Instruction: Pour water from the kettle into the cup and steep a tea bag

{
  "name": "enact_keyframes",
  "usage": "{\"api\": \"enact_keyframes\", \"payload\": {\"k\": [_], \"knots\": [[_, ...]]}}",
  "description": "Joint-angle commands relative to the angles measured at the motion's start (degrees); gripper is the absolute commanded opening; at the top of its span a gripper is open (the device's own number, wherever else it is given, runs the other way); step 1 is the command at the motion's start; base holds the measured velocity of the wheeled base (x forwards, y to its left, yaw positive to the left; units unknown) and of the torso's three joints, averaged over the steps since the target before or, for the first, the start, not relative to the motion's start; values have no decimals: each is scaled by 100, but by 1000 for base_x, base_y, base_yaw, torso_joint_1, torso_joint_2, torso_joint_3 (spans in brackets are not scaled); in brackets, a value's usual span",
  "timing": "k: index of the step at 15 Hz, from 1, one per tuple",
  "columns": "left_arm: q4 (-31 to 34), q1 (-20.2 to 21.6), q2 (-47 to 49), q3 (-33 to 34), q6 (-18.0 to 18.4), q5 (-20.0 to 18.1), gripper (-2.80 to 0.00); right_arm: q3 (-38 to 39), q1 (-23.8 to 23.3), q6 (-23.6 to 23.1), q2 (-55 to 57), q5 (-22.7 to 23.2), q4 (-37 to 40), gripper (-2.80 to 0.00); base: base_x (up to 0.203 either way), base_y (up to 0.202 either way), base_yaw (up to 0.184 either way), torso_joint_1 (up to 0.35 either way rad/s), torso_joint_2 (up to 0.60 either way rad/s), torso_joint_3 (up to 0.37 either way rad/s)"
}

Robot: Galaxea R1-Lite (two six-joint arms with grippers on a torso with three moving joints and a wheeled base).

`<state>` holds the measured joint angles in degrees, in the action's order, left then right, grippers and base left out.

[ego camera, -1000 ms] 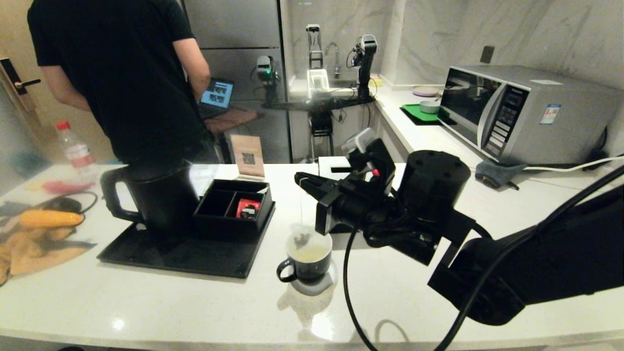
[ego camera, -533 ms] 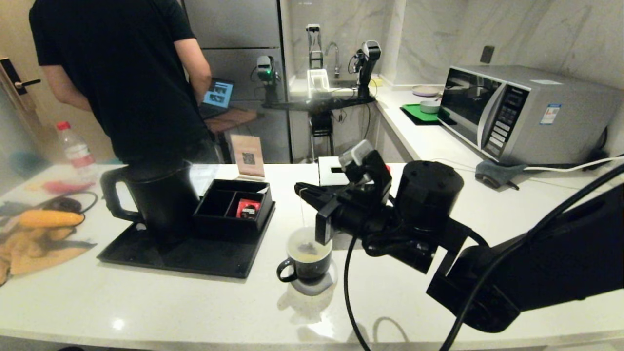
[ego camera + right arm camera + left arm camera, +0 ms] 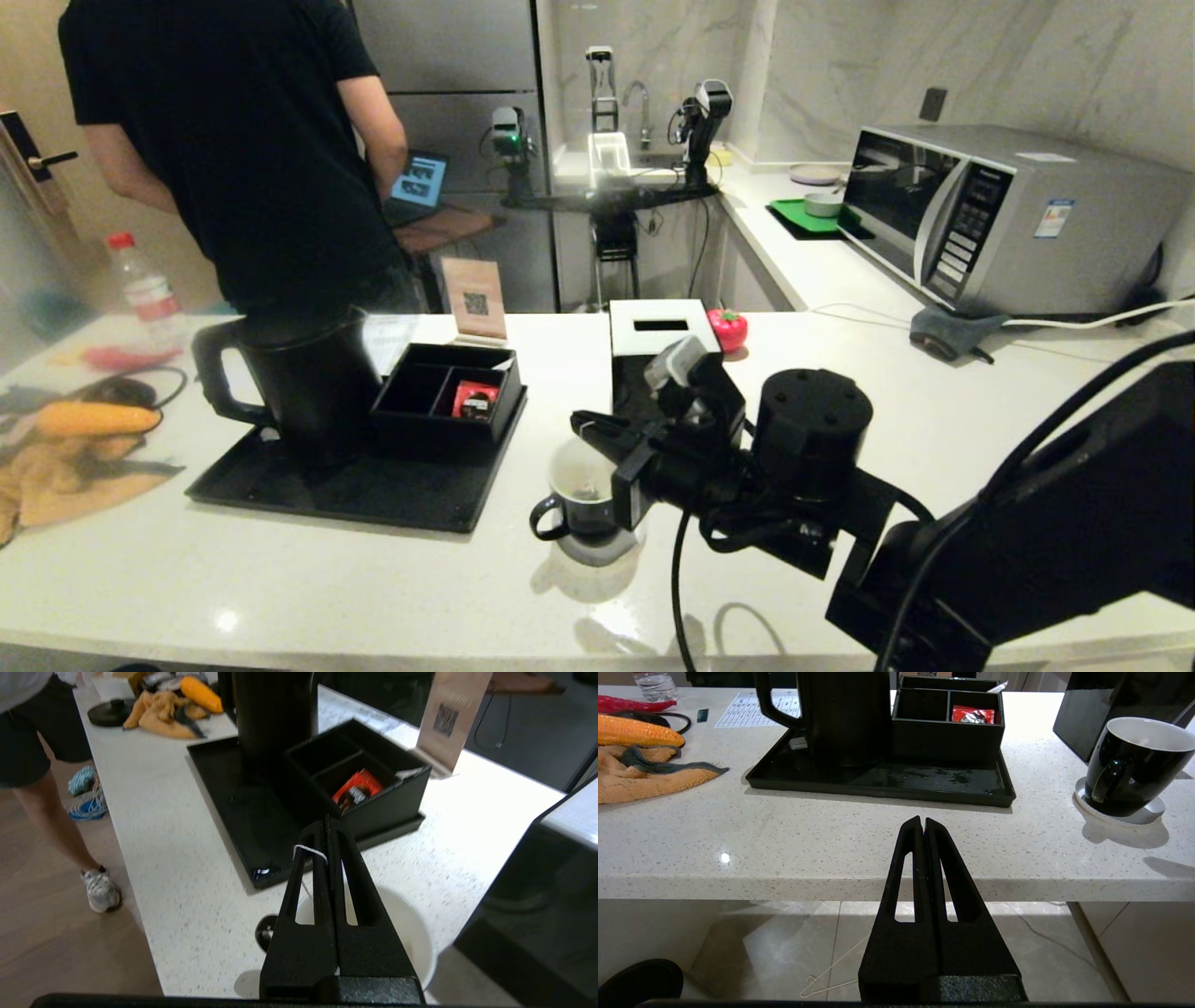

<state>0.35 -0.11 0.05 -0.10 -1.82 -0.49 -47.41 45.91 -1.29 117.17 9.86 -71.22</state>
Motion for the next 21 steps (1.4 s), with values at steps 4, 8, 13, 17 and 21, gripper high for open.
{"api": "enact_keyframes", "payload": {"k": [4,8,13,17,21], "knots": [[0,2,-5,1,-3,-4,-280,35,102,-11,245,16,-41,-280,0,0,0,0,0,0],[0,2,-5,1,-3,-4,-280,-22,111,-11,203,7,-41,-280,0,0,0,0,0,0],[0,2,-5,1,-3,-4,-280,-42,111,-20,-198,-2,15,-280,0,0,0,0,0,0],[0,2,-5,1,-3,-4,-280,-292,111,-97,-610,-11,256,-280,0,0,0,0,0,0],[0,2,-5,1,-3,-4,-280,-647,102,-178,-757,-11,636,-280,0,0,0,0,0,0]]}}
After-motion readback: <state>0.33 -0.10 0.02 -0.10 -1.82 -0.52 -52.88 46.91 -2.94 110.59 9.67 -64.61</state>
